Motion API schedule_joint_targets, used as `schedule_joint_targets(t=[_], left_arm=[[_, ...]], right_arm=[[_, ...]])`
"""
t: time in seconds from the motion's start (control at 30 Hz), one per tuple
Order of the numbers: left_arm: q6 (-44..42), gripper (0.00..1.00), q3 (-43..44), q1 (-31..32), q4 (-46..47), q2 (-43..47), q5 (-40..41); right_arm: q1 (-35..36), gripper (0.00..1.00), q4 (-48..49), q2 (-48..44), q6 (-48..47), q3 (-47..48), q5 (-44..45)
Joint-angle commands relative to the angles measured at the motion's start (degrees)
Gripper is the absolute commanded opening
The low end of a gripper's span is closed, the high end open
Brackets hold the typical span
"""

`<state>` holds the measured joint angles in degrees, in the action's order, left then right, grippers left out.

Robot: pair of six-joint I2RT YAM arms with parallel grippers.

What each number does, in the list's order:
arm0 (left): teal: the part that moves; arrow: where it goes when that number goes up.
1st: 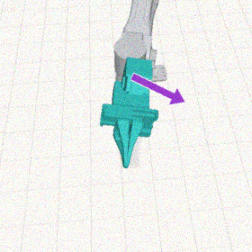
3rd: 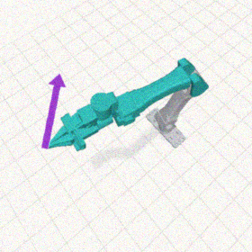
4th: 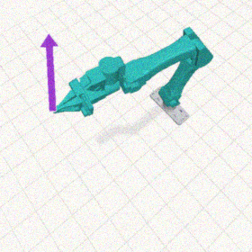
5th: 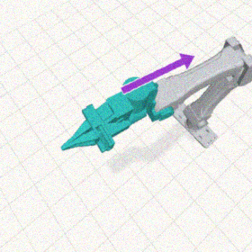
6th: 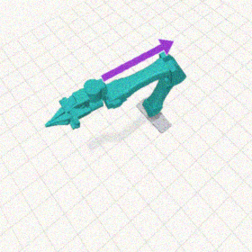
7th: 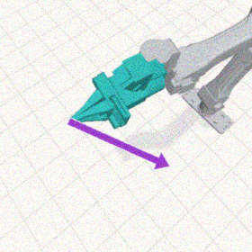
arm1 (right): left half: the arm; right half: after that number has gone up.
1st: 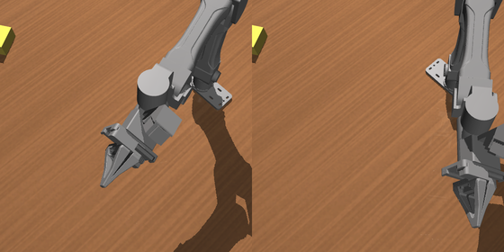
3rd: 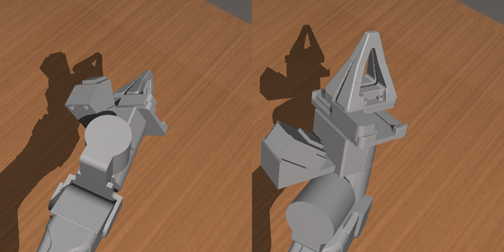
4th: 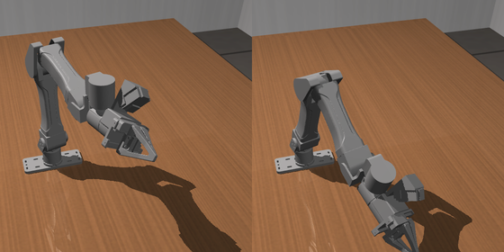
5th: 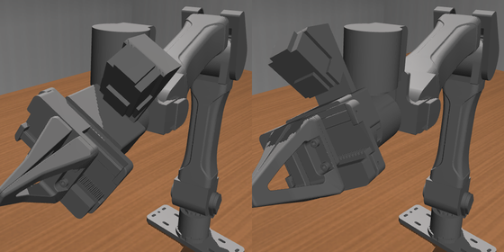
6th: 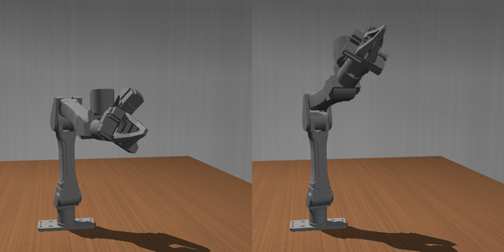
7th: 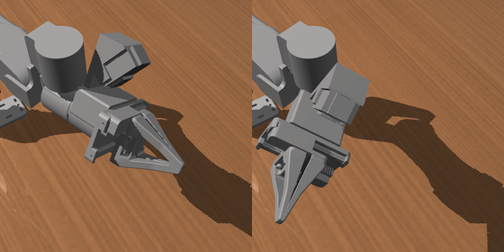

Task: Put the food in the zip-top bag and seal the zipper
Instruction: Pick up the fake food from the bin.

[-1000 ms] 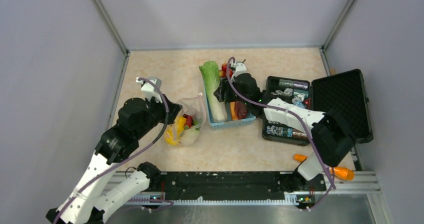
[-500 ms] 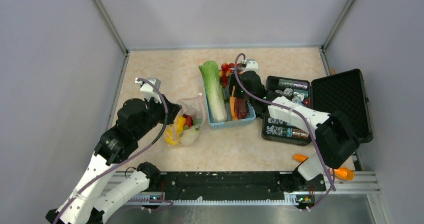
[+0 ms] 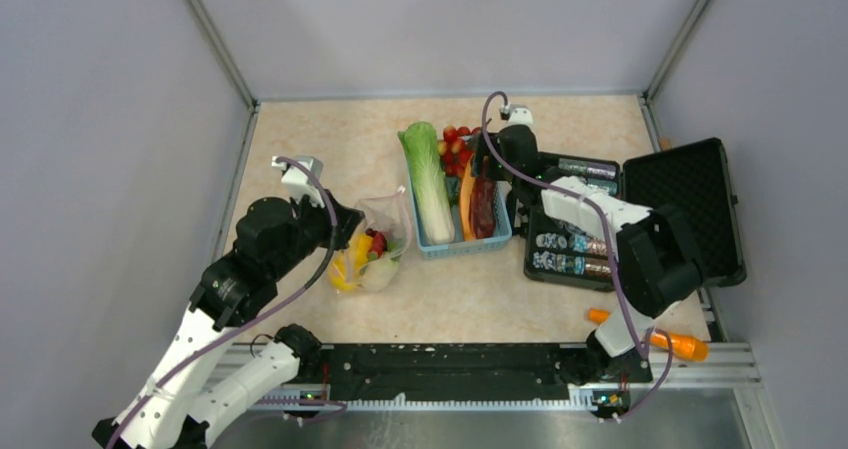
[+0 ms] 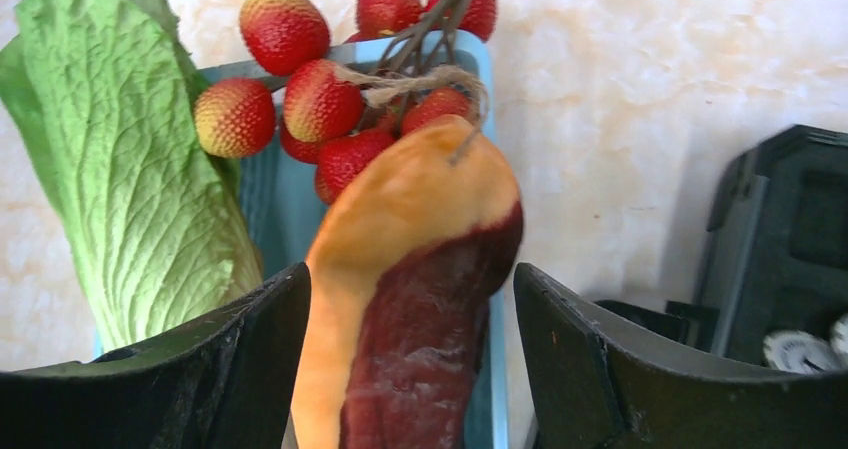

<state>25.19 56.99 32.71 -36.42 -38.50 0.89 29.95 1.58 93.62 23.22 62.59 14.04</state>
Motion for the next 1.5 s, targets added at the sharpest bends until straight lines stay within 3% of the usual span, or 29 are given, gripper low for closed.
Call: schedule_joint_targets(t=[0.0, 0.13, 0.4, 0.5, 0.6, 0.77, 0.9, 1.3, 1.37, 1.47], left_arm=[[-0.1, 0.0, 0.1, -0.1, 2.0, 0.5, -0.6], [0.0, 0.0, -0.1, -0.1, 2.3, 0.7, -0.6], [-0.1, 0.0, 0.2, -0.1, 1.9, 0.6, -0.6], [-0.2, 0.0, 0.2, -0.1, 1.5, 1.0, -0.6], [-0.1, 0.0, 0.0, -0.1, 1.3, 1.4, -0.4], [-0.1, 0.0, -0.2, -0.1, 1.4, 1.4, -0.2], [-0.2, 0.0, -0.2, 0.0, 1.8, 0.5, -0.6], [0.0, 0.0, -0.7, -0.1, 2.4, 0.5, -0.6], [0.1, 0.0, -0.7, -0.1, 2.6, -0.1, -0.6], [0.3, 0.0, -0.7, -0.1, 3.2, -0.9, -2.4]], right_arm=[[-2.9, 0.73, 4.4, 2.3, -1.1, 4.1, -7.5], [-5.1, 0.71, 16.6, 2.6, 0.6, -1.8, -13.1], [-5.6, 0.68, 19.4, 5.7, -0.4, -1.3, -15.9], [-6.3, 0.61, 22.1, 5.7, -0.2, -2.2, -18.4], [-6.9, 0.45, 23.1, 4.6, 1.5, -3.8, -19.1], [-7.0, 0.12, 33.1, -1.1, 1.7, -10.7, -22.7], [-7.0, 0.01, 33.3, -4.3, 0.7, -11.3, -27.6], [-6.5, 0.0, 30.1, -16.2, -2.4, -12.2, -37.6], [-5.0, 0.0, 24.4, -17.1, -4.8, -9.6, -37.9], [0.6, 0.0, 13.3, -18.1, -13.5, -7.1, -30.0]])
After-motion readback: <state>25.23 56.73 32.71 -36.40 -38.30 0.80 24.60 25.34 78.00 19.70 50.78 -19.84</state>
